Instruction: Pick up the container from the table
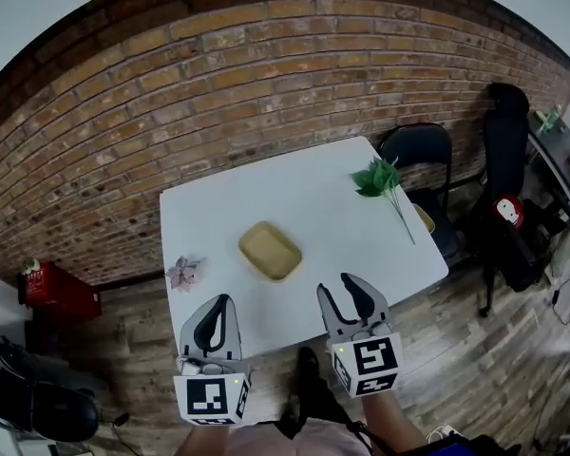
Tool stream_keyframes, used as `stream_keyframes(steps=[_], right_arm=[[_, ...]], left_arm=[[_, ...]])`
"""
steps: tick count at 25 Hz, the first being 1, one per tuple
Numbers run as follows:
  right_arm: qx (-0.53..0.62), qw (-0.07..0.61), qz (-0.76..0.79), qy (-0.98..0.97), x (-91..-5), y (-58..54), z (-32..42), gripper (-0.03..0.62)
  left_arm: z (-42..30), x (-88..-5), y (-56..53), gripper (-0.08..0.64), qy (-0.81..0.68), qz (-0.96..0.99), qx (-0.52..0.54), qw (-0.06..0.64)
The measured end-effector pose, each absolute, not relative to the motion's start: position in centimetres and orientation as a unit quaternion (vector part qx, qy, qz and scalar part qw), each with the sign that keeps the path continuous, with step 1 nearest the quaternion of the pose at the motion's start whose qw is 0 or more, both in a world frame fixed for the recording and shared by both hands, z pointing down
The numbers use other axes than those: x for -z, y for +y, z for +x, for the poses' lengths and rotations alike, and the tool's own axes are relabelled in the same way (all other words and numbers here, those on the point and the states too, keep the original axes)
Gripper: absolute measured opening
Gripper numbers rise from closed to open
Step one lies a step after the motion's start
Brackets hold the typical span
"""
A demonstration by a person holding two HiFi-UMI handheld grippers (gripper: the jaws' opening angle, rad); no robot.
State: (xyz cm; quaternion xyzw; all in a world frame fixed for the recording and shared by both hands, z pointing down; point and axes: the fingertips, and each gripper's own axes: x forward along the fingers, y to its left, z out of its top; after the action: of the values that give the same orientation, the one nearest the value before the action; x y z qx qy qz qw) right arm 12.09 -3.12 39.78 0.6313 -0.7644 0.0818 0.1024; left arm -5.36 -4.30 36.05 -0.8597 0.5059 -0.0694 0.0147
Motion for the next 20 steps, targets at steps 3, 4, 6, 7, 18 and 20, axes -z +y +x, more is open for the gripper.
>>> stream_keyframes(steps=[3,4,6,7,18,20], right_arm=[[-0.093,0.102,0.620,-0.773,-40.5,-6.3,13.3,0.167],[-0.095,0.102,0.615,-0.776,-40.6,-7.4,13.7,0.167],[-0.095,0.099,0.606,-0.784,-40.6,-9.5,14.3,0.167],[-0.095,0.098,0.601,-0.787,-40.5,-10.5,14.5,0.167],[-0.058,0.088,0.559,-0.822,-37.7,-17.5,13.9,0.164],[-0.050,0.089,0.553,-0.827,-37.0,-18.2,13.3,0.164]], left_arm=[[-4.2,-36.3,-7.0,0.009,0.516,-0.853,0.081,0.014],[-3.8,-36.3,-7.9,0.009,0.519,-0.850,0.083,0.014],[-3.0,-36.1,-9.5,0.009,0.527,-0.845,0.087,0.015],[-2.8,-36.0,-10.2,0.009,0.532,-0.842,0.089,0.016],[-3.6,-33.8,-14.1,0.009,0.584,-0.808,0.073,0.033],[-4.2,-33.4,-14.4,0.009,0.591,-0.803,0.066,0.035]])
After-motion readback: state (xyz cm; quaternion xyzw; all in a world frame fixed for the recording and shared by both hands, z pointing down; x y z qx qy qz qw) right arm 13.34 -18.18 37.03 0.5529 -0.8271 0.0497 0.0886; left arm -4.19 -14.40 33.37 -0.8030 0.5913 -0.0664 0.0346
